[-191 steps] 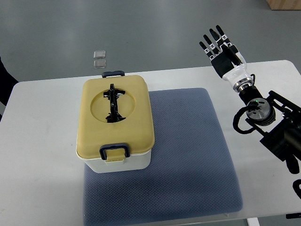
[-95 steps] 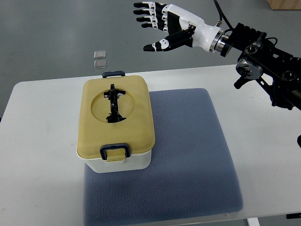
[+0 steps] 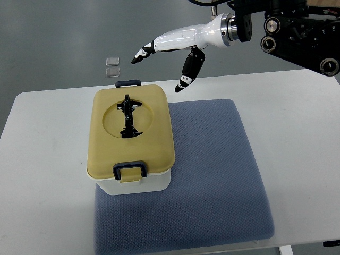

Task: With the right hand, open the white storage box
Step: 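Lower the right hand onto the black handle on the yellow lid, then close the right hand fingers around the black lid handle, then lift the yellow lid off the white box with the right hand, then carry the lid beside the box and lower it onto the mat, then release the lid handle and withdraw the right hand upward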

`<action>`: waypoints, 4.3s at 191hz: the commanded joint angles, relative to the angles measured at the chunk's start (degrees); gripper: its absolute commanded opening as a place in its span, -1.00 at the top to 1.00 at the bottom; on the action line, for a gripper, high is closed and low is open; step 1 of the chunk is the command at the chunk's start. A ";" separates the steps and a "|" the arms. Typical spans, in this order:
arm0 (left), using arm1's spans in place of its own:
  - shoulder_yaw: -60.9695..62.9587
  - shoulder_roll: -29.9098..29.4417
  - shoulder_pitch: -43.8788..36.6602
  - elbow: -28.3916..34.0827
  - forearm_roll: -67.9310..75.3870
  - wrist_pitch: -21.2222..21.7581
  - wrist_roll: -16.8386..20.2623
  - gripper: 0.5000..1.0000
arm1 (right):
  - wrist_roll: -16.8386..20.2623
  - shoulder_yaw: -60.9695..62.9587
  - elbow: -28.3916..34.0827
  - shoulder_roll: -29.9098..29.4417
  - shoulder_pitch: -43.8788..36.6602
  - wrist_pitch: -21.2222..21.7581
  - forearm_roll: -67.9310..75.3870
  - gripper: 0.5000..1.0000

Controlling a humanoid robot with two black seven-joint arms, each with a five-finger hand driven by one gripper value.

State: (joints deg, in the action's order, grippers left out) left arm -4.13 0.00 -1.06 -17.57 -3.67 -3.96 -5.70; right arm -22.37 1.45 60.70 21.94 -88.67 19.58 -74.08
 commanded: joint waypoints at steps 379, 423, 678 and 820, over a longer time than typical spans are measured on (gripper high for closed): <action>0.00 0.00 -0.09 0.08 -0.11 0.01 -0.01 -1.00 | -1.80 -0.22 -6.91 -17.11 9.12 -20.11 -0.10 1.00; 0.00 0.00 -0.09 0.08 -0.11 0.01 -0.01 -1.00 | -2.68 -0.04 -4.18 -13.16 6.75 -20.11 0.34 1.00; 0.35 0.00 0.00 -0.10 0.16 0.01 -0.27 -1.00 | -12.63 -11.29 2.67 20.95 16.24 -26.17 -3.27 1.00; 0.27 0.00 0.00 -0.10 0.07 0.01 -0.27 -1.00 | -11.82 -11.38 -1.72 5.65 23.27 -28.81 -5.64 -0.70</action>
State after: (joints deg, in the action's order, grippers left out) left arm -3.87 0.00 -1.06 -17.58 -3.61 -3.95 -5.98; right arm -34.40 -9.88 58.87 27.53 -65.57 -9.53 -79.68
